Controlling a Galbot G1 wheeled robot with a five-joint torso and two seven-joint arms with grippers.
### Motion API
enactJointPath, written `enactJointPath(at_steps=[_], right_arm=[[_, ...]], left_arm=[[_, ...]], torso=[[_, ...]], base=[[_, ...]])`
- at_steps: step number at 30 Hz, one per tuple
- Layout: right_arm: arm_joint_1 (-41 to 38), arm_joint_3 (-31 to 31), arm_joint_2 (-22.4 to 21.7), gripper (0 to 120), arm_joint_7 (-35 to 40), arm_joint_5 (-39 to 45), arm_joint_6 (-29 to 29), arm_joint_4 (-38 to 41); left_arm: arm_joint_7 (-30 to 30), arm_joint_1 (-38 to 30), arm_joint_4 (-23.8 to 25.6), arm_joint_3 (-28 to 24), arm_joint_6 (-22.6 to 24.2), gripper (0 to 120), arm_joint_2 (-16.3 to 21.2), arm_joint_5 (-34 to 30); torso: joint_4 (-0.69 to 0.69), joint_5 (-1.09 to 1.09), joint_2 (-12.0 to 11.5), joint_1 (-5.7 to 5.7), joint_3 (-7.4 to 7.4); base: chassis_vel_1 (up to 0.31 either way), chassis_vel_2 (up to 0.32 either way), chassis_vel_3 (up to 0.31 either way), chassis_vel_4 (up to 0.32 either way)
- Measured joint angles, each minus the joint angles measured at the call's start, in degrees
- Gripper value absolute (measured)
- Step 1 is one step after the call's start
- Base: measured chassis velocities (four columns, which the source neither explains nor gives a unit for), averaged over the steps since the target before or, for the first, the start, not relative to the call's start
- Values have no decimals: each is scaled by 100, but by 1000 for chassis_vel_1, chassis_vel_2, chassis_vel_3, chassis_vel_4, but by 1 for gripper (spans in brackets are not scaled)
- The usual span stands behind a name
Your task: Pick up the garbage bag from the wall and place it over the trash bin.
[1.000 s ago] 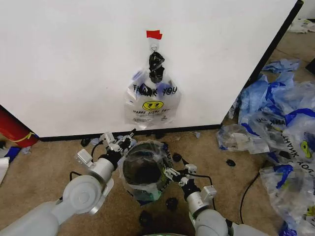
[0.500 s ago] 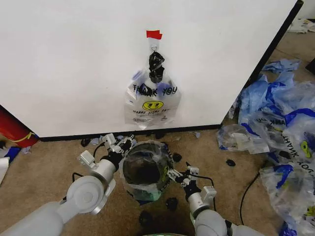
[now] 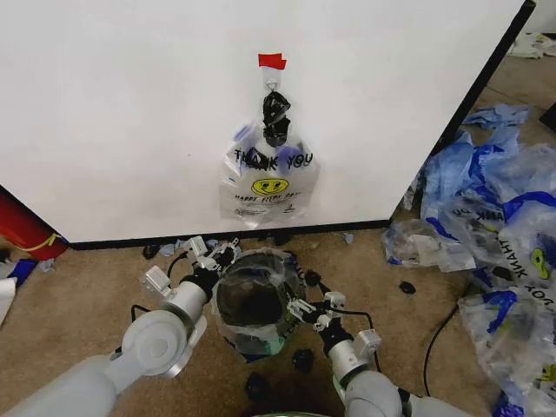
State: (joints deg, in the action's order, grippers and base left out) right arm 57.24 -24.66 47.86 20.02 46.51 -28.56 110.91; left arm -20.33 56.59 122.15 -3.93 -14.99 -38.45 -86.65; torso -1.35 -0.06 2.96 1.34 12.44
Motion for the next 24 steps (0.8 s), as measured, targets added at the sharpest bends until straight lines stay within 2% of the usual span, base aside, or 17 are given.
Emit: enactJointPath(at_steps=[2, 5, 6, 8, 11, 13, 14, 15, 18, 19, 20, 24], right_arm=[[3, 371, -16, 100, -760, 108, -389, 72], [-27, 1085, -88, 100, -1270, 310, -633, 343], [-27, 1085, -88, 100, -1270, 310, -633, 343], [-55, 1830, -203, 100, -1355, 374, -704, 559], [83, 3133, -409, 100, -1091, 350, -654, 797], [326, 3964, -481, 100, -939, 242, -574, 929], [326, 3964, -481, 100, -939, 242, -574, 929], [514, 4394, -492, 100, -827, 105, -519, 1016], [1069, 5173, -453, 100, -658, -189, -429, 1242], [1517, 5561, -350, 100, -577, -365, -390, 1432], [1517, 5561, -350, 100, -577, -365, -390, 1432], [2537, 6218, 176, 100, -544, -781, -343, 1795]], left_arm=[[19, 30, -20, 102, 0, 0, -42, 266], [83, 104, -48, 258, 37, 0, -97, 875], [83, 104, -48, 258, 37, 0, -97, 875], [159, 255, -45, 457, 77, 0, -196, 1499], [316, 670, 11, 867, 119, 0, -404, 2486], [350, 890, 69, 1022, 103, 0, -505, 2795], [350, 890, 69, 1022, 103, 0, -505, 2795], [353, 990, 92, 1103, 84, 0, -568, 2930], [361, 1180, 149, 1349, 22, 7, -715, 3243], [391, 1322, 209, 1559, 9, 14, -821, 3427], [391, 1322, 209, 1559, 9, 14, -821, 3427], [513, 1682, 366, 2072, -18, 31, -1005, 3684]], torso=[[1, 1, 0, 0, 0], [0, 1, 0, 0, 0], [0, 1, 0, 0, 0], [-1, 0, 0, 0, 0], [2, 0, 0, 0, 0], [2, 0, 0, 0, -1], [2, 0, 0, 0, -1], [1, 0, 0, 0, -1], [-2, 0, 0, 0, -1], [-2, 3, 0, 0, -1], [-2, 3, 0, 0, -1], [1, 2, 0, -1, -2]], base=[[0, 0, 0, 0], [0, 0, 0, 0], [0, 0, 0, 0], [0, 0, 0, 0], [0, 0, 0, 0], [0, 0, 0, 0], [0, 0, 0, 0], [0, 0, 0, 0], [0, 0, 0, 0], [0, 0, 0, 0], [0, 0, 0, 0], [0, 0, 0, 0]])
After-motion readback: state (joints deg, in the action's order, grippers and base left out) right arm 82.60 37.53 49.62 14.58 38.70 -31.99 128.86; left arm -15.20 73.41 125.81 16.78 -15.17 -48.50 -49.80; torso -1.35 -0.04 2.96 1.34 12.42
